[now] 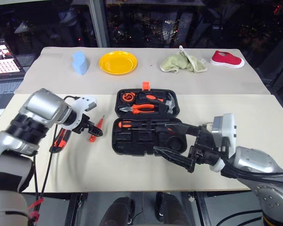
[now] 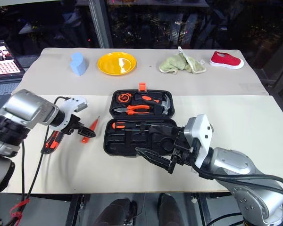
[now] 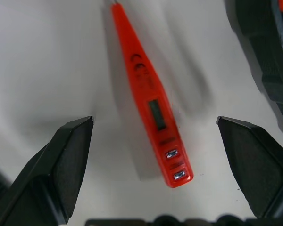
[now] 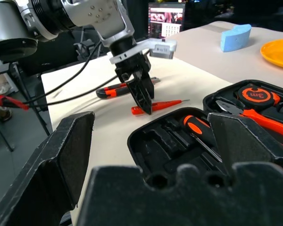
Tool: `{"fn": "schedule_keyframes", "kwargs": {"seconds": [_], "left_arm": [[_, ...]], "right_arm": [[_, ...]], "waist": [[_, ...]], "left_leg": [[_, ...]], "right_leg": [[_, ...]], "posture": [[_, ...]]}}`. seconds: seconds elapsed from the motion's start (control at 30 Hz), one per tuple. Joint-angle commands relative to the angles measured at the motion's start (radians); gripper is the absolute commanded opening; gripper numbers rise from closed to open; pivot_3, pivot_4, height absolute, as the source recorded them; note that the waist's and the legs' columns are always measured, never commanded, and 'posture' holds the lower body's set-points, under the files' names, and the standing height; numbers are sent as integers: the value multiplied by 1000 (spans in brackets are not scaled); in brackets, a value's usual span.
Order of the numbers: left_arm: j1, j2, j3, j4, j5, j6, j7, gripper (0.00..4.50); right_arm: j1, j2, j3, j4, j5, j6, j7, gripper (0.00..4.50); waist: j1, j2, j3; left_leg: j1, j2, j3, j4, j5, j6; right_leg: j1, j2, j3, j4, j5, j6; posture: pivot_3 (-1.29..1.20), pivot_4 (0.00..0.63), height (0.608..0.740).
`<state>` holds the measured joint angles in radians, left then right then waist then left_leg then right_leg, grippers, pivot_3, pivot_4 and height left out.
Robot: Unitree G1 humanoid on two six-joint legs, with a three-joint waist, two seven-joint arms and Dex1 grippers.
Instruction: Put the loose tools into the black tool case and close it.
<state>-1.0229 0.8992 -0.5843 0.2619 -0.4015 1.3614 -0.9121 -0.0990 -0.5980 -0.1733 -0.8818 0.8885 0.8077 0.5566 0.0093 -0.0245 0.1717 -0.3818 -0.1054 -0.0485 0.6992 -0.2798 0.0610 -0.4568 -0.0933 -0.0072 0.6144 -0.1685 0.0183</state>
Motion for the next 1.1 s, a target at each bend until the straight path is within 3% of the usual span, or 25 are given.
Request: {"fn": "schedule_keyframes", "kwargs": {"seconds": [0.03, 0.3, 0.53, 0.63, 0.8, 0.9, 1.1], "left_arm": [[-26, -9, -34, 26, 38, -17, -51, 3440], [0, -59, -38, 117, 124, -69, -79, 425], [-2, -49, 18, 201, 187, -184, -104, 398], [-21, -15, 41, 202, 238, -420, -167, 398], [-71, -13, 100, 157, 255, -768, -348, 398], [-95, -54, 87, 49, 231, -814, -499, 398], [-95, -162, 15, -63, 283, -785, -577, 398]], "right_arm": [[-3, -2, -15, -39, 32, -37, -30, 4500], [1, -36, -57, -40, 96, -46, -66, 4500], [51, -110, -113, -33, 151, -41, -55, 4500], [104, -154, -144, -30, 164, -35, -37, 4500], [197, -226, -205, -37, 216, -21, -18, 4500], [233, -267, -228, -43, 202, -25, -23, 4500], [264, -293, -250, -61, 227, -32, -46, 4500]], "waist": [[-1, 0, 0], [4, 0, -1], [4, 2, -4], [3, 2, -4], [6, 0, -4], [12, 0, -4], [9, 0, -4]], "left_leg": [[1, 0, 0, 0, 0, 0], [1, 0, 0, 1, 0, 1], [6, 0, 0, 1, 0, 3], [6, 0, 0, 1, -3, 10], [-2, 0, 0, 3, 1, 3], [-5, 0, -1, 5, 0, 5], [-9, 0, 0, 12, -3, 10]], "right_leg": [[0, 0, 0, 0, 0, 0], [1, 0, 0, 2, 0, 0], [5, -1, 0, 2, 0, 1], [6, -1, 0, 2, 0, 1], [0, -4, 0, 1, 0, 0], [-1, -3, -2, -1, 1, 1], [0, -3, -2, -3, 3, 4]], "posture": [[0, 150, 740], [0, 150, 740], [0, 150, 740], [0, 150, 740], [0, 150, 740], [0, 150, 740], [0, 150, 740]]}}
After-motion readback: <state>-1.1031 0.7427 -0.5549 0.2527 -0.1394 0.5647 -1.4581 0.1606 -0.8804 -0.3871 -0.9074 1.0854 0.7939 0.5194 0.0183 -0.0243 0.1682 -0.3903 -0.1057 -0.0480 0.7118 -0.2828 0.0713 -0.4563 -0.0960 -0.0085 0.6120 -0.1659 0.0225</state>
